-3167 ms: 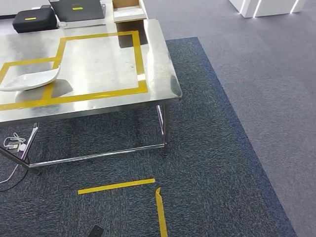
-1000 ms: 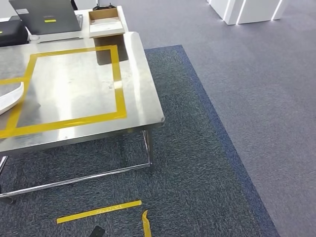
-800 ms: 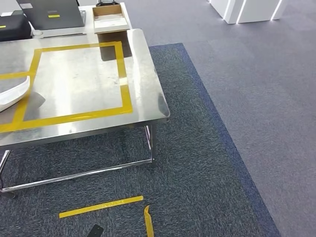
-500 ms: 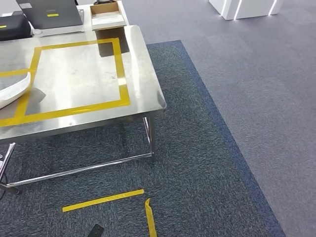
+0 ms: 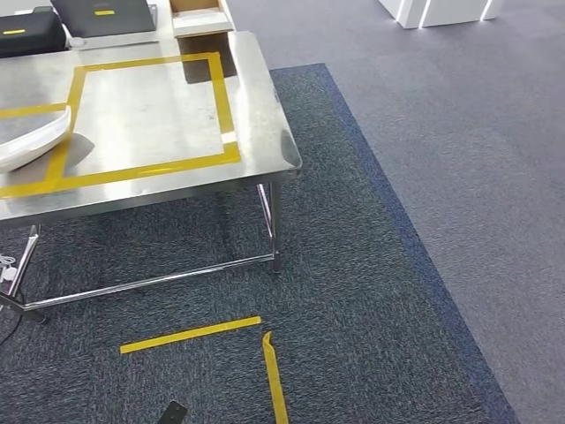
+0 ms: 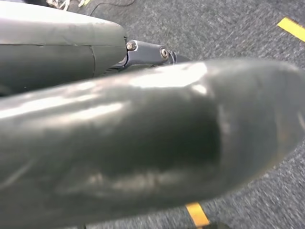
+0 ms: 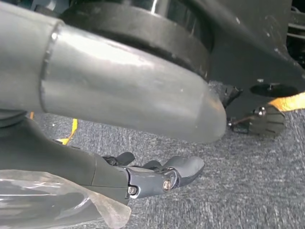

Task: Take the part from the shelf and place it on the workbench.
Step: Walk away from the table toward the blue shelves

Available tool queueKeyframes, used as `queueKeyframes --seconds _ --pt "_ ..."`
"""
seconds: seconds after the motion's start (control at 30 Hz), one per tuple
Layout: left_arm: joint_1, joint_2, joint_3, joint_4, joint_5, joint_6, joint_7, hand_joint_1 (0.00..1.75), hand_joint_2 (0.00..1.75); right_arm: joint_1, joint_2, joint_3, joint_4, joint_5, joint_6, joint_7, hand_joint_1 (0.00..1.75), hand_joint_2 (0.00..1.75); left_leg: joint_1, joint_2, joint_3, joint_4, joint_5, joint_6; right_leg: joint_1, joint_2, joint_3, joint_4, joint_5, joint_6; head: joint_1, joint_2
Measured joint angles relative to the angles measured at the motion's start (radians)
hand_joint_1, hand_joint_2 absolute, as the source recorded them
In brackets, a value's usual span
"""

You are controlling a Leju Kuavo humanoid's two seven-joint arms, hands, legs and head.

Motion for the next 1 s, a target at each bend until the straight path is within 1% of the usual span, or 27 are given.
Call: queueKeyframes --seconds 0.03,0.07,0.1,0.13,0.2,0.23,0.27,0.3,0.37,0.4,0.43,0.47,0.5,0.57,0.6,0.63,0.67,0.7,0.73,0.77,0.8,0.83,0.87,0.9,0.93,0.97,1.0 --pt "0.001 0.0 0.001 0.0 0.0 0.0 0.0 0.0 0.0 0.0 0.0 0.0 0.0 0.0 0.0 0.0 0.0 0.0 0.0 0.002 -0.007 -0.002 0.005 0.009 -0.002 0.001 -0.005 0.002 0.003 0.007 0.0 0.0" --pt "0.003 0.0 0.002 0.0 0.0 0.0 0.001 0.0 0.0 0.001 0.0 0.0 0.0 0.0 0.0 0.0 0.0 0.0 0.0 0.005 -0.016 -0.002 0.013 0.018 -0.004 0.003 -0.013 0.01 -0.008 0.013 0.0 0.0" --pt "0.004 0.001 0.003 0.0 0.0 0.0 0.001 0.0 0.0 0.003 0.0 0.0 0.0 0.0 0.0 0.0 0.0 0.0 0.0 0.007 -0.026 -0.003 0.023 0.027 -0.006 0.006 -0.024 0.033 -0.037 0.017 0.001 0.0" --pt "0.004 0.001 0.004 0.0 -0.001 0.0 0.002 0.0 0.0 0.004 0.0 0.0 0.0 0.0 0.0 0.0 0.0 0.0 -0.001 0.01 -0.037 -0.004 0.033 0.035 -0.008 0.008 -0.039 0.075 -0.083 0.019 0.002 0.0" --pt "0.003 0.0 0.006 0.0 -0.004 -0.001 0.002 0.0 0.0 0.005 0.0 0.0 0.0 0.0 0.001 0.001 0.0 0.0 -0.006 0.01 -0.064 -0.003 0.055 0.043 -0.007 0.011 -0.067 0.193 -0.174 0.021 0.003 0.0" --pt "0.003 0.0 0.006 0.0 -0.006 -0.001 0.002 0.0 0.0 0.005 0.0 0.0 0.0 0.0 0.001 0.001 0.0 0.0 -0.008 0.011 -0.079 -0.003 0.066 0.044 -0.007 0.011 -0.072 0.242 -0.194 0.021 0.003 0.0" --pt "0.002 0.0 0.007 0.0 -0.008 -0.001 0.002 0.0 0.0 0.005 0.0 0.0 0.0 0.0 0.001 0.001 0.0 0.0 -0.01 0.012 -0.095 -0.001 0.078 0.044 -0.007 0.012 -0.065 0.269 -0.188 0.02 0.003 0.0" --pt "0.002 0.0 0.008 0.0 -0.008 -0.001 0.002 0.0 0.0 0.005 0.0 0.0 0.0 0.0 0.002 0.002 0.0 0.0 -0.012 0.013 -0.11 0.0 0.089 0.043 -0.007 0.012 -0.044 0.266 -0.16 0.017 0.003 0.0" --pt "0.002 0.0 0.01 0.0 -0.008 -0.001 0.002 0.0 0.0 0.004 0.0 0.0 0.0 0.0 0.002 0.002 0.0 0.0 -0.015 0.013 -0.138 0.003 0.111 0.04 -0.005 0.012 0.043 0.177 -0.101 0.008 0.003 0.0" --pt "0.002 -0.001 0.011 0.0 -0.008 -0.001 0.002 0.0 0.0 0.002 0.0 0.0 0.0 0.0 0.002 0.002 0.0 0.0 -0.017 0.013 -0.147 0.005 0.12 0.036 -0.002 0.012 0.102 0.103 -0.095 0.002 0.003 0.0" --pt "0.001 -0.001 0.011 0.0 -0.009 -0.001 0.002 0.0 0.0 0.0 0.0 0.0 0.0 0.0 0.002 0.002 0.0 0.0 -0.019 0.013 -0.153 0.006 0.13 0.032 0.001 0.012 0.153 0.029 -0.105 -0.003 0.003 0.0" --pt "0.001 -0.002 0.012 0.0 -0.009 -0.001 0.002 0.0 0.0 -0.002 0.0 0.0 0.0 0.0 0.002 0.002 0.0 0.0 -0.019 0.014 -0.158 0.007 0.141 0.027 0.003 0.012 0.185 -0.026 -0.12 -0.007 0.002 0.0" --pt "0.0 -0.002 0.012 0.0 -0.009 -0.001 0.002 0.0 0.0 -0.003 0.0 0.0 0.0 0.0 0.002 0.001 0.0 0.0 -0.019 0.015 -0.163 0.007 0.151 0.021 0.006 0.013 0.199 -0.058 -0.13 -0.01 0.002 0.0" --pt "0.001 -0.001 0.013 0.001 -0.009 -0.002 0.002 0.0 0.0 -0.002 0.0 0.0 0.0 0.0 0.002 0.002 0.0 0.0 -0.016 0.015 -0.173 0.009 0.157 0.008 0.005 0.011 0.185 -0.07 -0.122 -0.02 0.002 0.0" --pt "0.002 -0.001 0.014 0.001 -0.009 -0.002 0.002 0.0 0.0 0.0 0.0 0.0 0.001 0.0 0.002 0.002 0.0 0.0 -0.014 0.013 -0.179 0.021 0.137 0.002 0.004 0.009 0.176 -0.07 -0.112 -0.028 0.001 0.0" --pt "0.004 0.0 0.014 0.001 -0.009 -0.002 0.002 0.0 0.0 0.001 0.0 0.0 0.001 0.0 0.001 0.003 0.0 0.0 -0.013 0.012 -0.189 0.053 0.097 -0.003 0.003 0.006 0.165 -0.071 -0.1 -0.036 -0.001 0.0" --pt "0.005 0.0 0.014 0.001 -0.009 -0.002 0.002 0.0 0.0 0.002 0.0 0.0 0.001 0.0 0.001 0.003 0.0 0.0 -0.011 0.011 -0.202 0.103 0.043 -0.008 0.003 0.004 0.153 -0.071 -0.09 -0.041 -0.004 0.0" --pt "0.006 0.0 0.014 0.001 -0.009 -0.002 0.002 0.0 0.0 0.003 0.0 0.0 0.001 0.0 0.001 0.003 0.0 0.0 -0.01 0.01 -0.214 0.168 -0.008 -0.012 0.004 0.002 0.14 -0.069 -0.079 -0.045 -0.006 0.0" --pt "0.006 0.0 0.014 0.001 -0.009 -0.002 0.002 0.0 0.0 0.003 0.0 0.0 0.001 0.0 0.001 0.003 0.0 0.0 -0.008 0.01 -0.222 0.232 -0.041 -0.015 0.005 0.001 0.125 -0.066 -0.069 -0.045 -0.006 0.0" --pt "0.006 0.0 0.014 0.001 -0.009 -0.002 0.002 0.0 0.0 0.003 0.0 0.0 0.001 0.0 0.002 0.003 0.0 0.0 -0.007 0.01 -0.221 0.277 -0.048 -0.018 0.005 0.0 0.111 -0.061 -0.059 -0.045 -0.006 0.0" --pt "0.006 0.0 0.014 0.001 -0.009 -0.002 0.002 0.0 0.0 0.003 0.0 0.0 0.001 0.0 0.002 0.003 0.0 0.0 -0.006 0.01 -0.208 0.292 -0.032 -0.019 0.005 -0.001 0.095 -0.053 -0.05 -0.044 -0.007 0.0" --pt "0.005 0.0 0.014 0.001 -0.009 -0.002 0.002 0.0 0.0 0.003 0.0 0.0 0.001 0.0 0.002 0.003 0.0 0.0 -0.005 0.01 -0.18 0.272 -0.002 -0.02 0.004 -0.001 0.079 -0.043 -0.043 -0.041 -0.007 0.0" --pt "0.005 0.0 0.014 0.001 -0.009 -0.002 0.002 0.0 0.0 0.003 0.0 0.0 0.001 0.0 0.002 0.003 0.0 0.0 -0.003 0.01 -0.138 0.221 0.026 -0.019 0.004 -0.001 0.063 -0.032 -0.037 -0.038 -0.007 0.0" --pt "0.004 0.0 0.014 0.001 -0.009 -0.002 0.002 0.0 0.0 0.003 0.0 0.0 0.001 0.0 0.002 0.003 0.0 0.0 -0.003 0.009 -0.091 0.153 0.038 -0.017 0.004 -0.001 0.045 -0.02 -0.031 -0.035 -0.007 0.0" --pt "0.003 0.001 0.014 0.001 -0.009 -0.002 0.002 0.0 0.0 0.002 0.0 0.0 0.001 0.0 0.001 0.003 0.0 0.0 -0.004 0.008 -0.051 0.09 0.036 -0.012 0.005 -0.001 0.031 -0.009 -0.026 -0.03 -0.007 0.0" --pt "0.002 0.001 0.014 0.001 -0.009 -0.002 0.002 0.0 0.0 0.002 0.0 0.0 0.001 0.001 0.001 0.002 0.0 0.0 -0.006 0.008 -0.027 0.044 0.027 -0.008 0.006 -0.001 0.019 -0.001 -0.021 -0.024 -0.007 0.0" --pt "0.001 0.001 0.014 0.001 -0.009 -0.002 0.002 0.0 0.0 0.002 0.0 0.0 0.001 0.002 0.001 0.002 0.0 0.0 -0.008 0.007 -0.019 0.019 0.017 -0.002 0.006 -0.002 0.01 0.003 -0.014 -0.018 -0.007 0.0"
